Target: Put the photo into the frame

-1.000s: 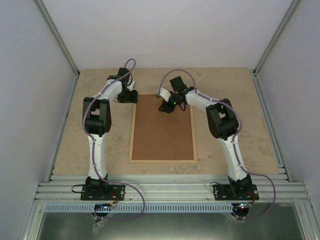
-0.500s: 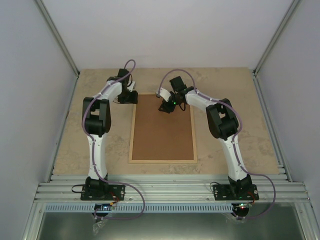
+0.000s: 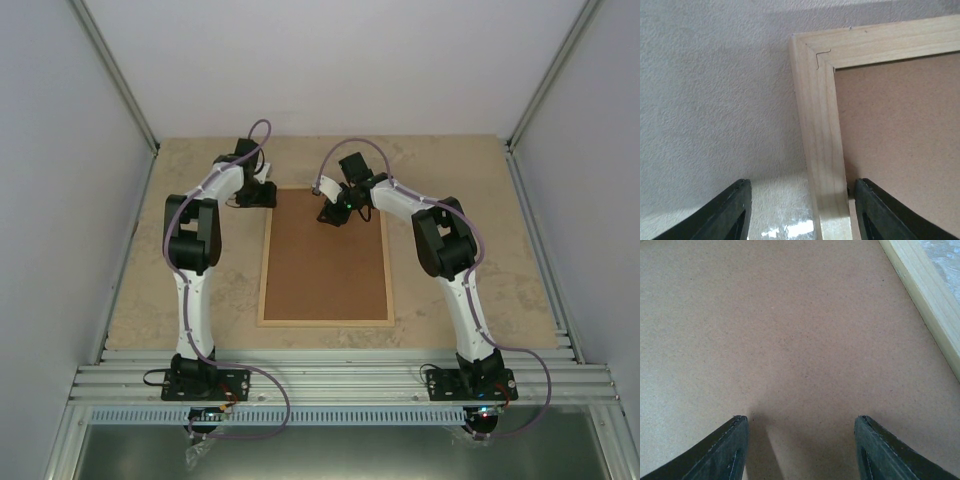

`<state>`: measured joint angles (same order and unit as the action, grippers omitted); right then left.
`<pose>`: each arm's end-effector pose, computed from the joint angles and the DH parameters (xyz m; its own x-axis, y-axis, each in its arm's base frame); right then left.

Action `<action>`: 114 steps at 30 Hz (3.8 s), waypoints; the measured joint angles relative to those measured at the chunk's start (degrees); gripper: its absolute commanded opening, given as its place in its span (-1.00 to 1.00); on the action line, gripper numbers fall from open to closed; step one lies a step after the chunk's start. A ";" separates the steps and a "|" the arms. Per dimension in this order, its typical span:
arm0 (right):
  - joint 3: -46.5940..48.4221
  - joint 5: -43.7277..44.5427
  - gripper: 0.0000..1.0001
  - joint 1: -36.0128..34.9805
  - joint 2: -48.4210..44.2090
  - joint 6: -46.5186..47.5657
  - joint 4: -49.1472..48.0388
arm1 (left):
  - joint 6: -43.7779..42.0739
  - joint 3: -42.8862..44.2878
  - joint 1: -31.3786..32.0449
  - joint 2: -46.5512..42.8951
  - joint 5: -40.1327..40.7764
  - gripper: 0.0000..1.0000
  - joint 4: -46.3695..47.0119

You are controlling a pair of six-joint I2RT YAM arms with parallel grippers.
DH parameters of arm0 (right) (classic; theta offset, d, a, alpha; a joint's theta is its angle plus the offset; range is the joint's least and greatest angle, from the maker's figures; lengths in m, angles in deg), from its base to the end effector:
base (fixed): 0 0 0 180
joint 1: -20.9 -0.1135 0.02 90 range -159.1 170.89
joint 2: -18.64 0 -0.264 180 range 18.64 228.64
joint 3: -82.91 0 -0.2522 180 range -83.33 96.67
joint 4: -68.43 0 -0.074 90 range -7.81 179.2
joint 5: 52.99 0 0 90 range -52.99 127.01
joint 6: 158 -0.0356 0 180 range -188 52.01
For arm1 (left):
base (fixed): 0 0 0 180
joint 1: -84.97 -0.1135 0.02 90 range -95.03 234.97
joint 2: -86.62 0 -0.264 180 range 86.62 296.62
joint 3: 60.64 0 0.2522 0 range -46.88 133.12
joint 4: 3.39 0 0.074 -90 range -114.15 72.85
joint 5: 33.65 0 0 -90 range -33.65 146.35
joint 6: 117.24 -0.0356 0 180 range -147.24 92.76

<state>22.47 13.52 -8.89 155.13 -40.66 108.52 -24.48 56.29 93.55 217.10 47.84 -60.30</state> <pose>0.4362 0.2661 0.1324 -0.3509 -0.6863 -0.6371 -0.9064 0.4199 0.0470 0.4670 -0.0758 0.1523 -0.9402 0.0937 -0.3274 0.1514 0.9762 -0.1554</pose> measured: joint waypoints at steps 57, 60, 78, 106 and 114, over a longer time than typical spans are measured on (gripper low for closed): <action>0.55 0.90 0.16 -0.33 0.02 -0.17 0.85 | 0.48 -0.22 1.22 -0.52 3.34 -0.02 -0.24; 0.66 1.03 0.16 -0.33 0.02 -0.17 1.16 | 0.15 -1.14 2.43 -0.46 5.75 -0.02 1.16; 1.29 1.25 0.15 -0.37 0.24 -0.20 1.92 | -1.42 5.11 3.34 2.49 0.79 0.20 -1.88; 4.98 0.59 0.19 -0.37 1.40 -0.83 5.79 | -0.92 1.38 0.55 1.01 0.94 0.05 0.07; 15.30 -4.15 0.14 1.84 2.23 -3.17 15.19 | 2.29 0.52 0.76 0.55 1.62 0.10 0.76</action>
<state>37.77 9.37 -7.05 157.36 -43.83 123.71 -22.18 56.82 94.32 217.64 49.46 -59.54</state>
